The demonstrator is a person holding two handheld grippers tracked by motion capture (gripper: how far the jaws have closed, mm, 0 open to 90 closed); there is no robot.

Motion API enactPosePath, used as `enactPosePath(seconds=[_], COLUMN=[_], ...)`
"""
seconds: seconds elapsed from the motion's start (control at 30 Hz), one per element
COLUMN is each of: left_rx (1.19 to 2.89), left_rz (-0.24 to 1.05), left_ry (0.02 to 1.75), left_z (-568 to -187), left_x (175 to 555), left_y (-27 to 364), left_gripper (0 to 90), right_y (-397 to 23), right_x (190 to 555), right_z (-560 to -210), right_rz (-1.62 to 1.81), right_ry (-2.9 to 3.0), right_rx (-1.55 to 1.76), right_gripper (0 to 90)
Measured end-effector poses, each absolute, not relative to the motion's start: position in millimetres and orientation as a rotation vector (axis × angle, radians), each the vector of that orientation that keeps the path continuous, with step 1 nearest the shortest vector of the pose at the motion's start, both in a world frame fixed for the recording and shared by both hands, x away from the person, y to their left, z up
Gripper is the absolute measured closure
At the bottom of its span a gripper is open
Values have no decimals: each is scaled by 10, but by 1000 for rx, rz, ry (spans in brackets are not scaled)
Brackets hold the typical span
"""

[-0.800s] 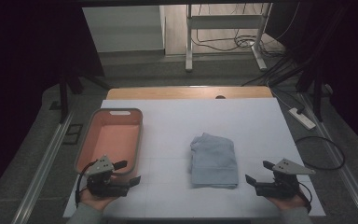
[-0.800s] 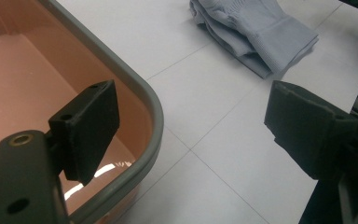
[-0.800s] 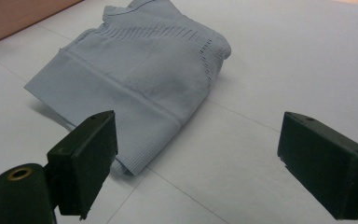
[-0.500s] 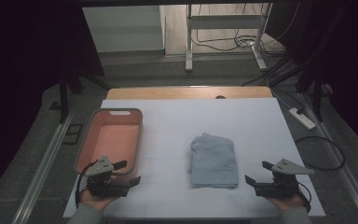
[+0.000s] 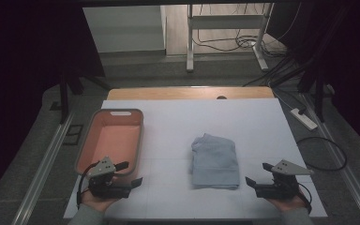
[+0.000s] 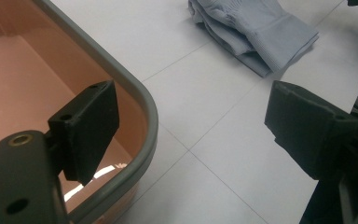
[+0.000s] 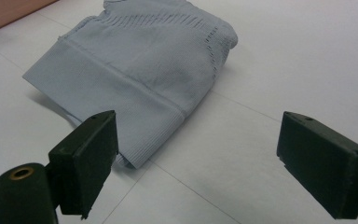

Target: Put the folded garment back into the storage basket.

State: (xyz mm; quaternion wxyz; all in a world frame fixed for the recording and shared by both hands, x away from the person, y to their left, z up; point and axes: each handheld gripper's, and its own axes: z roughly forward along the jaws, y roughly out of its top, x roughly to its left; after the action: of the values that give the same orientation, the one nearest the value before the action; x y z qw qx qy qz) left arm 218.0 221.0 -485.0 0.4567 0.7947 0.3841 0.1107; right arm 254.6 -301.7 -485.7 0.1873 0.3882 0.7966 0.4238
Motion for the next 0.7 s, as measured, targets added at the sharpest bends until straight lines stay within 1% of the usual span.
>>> enactPosePath(seconds=[0.7], left_rx=[1971], left_rz=[272], left_ry=[930], left_z=[-4822], left_x=[2211], left_y=[2169], left_gripper=[171], right_y=[-3011], right_x=[2563], right_z=[-4863], right_rz=[1188], right_ry=[2239], right_rx=[1095], right_gripper=[136])
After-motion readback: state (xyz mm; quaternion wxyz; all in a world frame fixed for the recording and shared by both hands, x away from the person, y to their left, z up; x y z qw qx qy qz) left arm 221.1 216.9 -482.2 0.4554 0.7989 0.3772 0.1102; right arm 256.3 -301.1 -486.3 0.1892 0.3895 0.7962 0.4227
